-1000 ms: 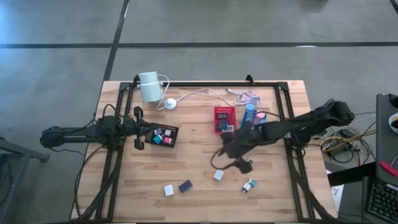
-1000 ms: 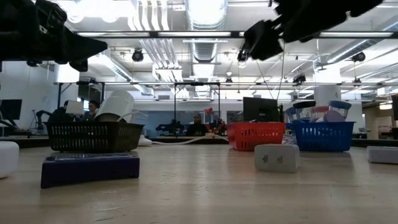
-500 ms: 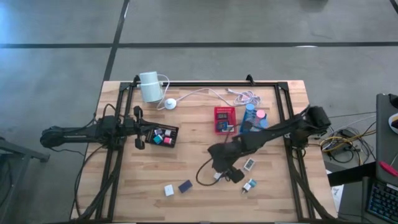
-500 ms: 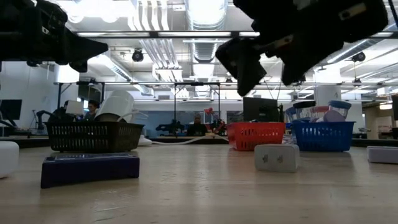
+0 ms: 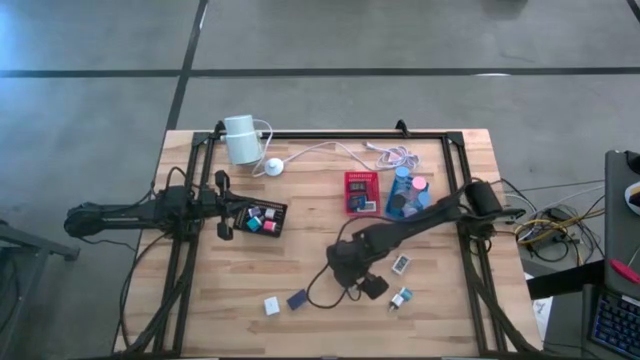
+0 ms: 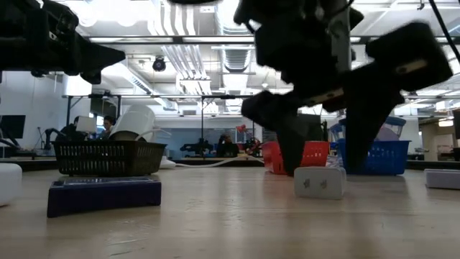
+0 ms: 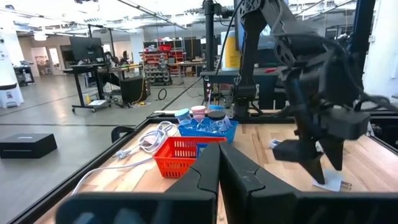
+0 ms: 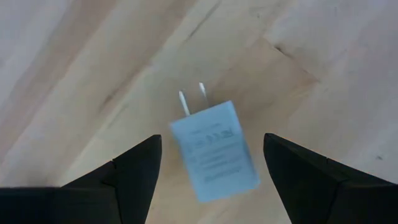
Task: Pick & Place Office items
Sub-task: Put the right white charger adaptor into the black bin
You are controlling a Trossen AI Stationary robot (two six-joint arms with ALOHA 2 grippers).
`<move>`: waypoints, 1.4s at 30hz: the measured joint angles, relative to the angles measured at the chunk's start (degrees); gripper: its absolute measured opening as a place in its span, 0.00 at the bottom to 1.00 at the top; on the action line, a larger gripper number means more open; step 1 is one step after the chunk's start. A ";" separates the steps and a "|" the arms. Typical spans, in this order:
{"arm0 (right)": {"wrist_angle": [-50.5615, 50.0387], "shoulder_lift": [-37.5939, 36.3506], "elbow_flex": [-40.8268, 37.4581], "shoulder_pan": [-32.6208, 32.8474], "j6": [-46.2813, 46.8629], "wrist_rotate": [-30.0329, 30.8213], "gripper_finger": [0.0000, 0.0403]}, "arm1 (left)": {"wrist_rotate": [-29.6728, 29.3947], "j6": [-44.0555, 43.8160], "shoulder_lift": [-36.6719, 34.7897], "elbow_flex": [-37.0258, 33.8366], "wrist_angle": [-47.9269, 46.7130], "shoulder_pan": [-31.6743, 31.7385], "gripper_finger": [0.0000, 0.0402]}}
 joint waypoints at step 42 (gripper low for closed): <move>38.23 -37.66 -26.14 -1.22 8.26 4.86 0.39 | -0.04 -0.02 0.20 0.00 0.03 0.00 0.04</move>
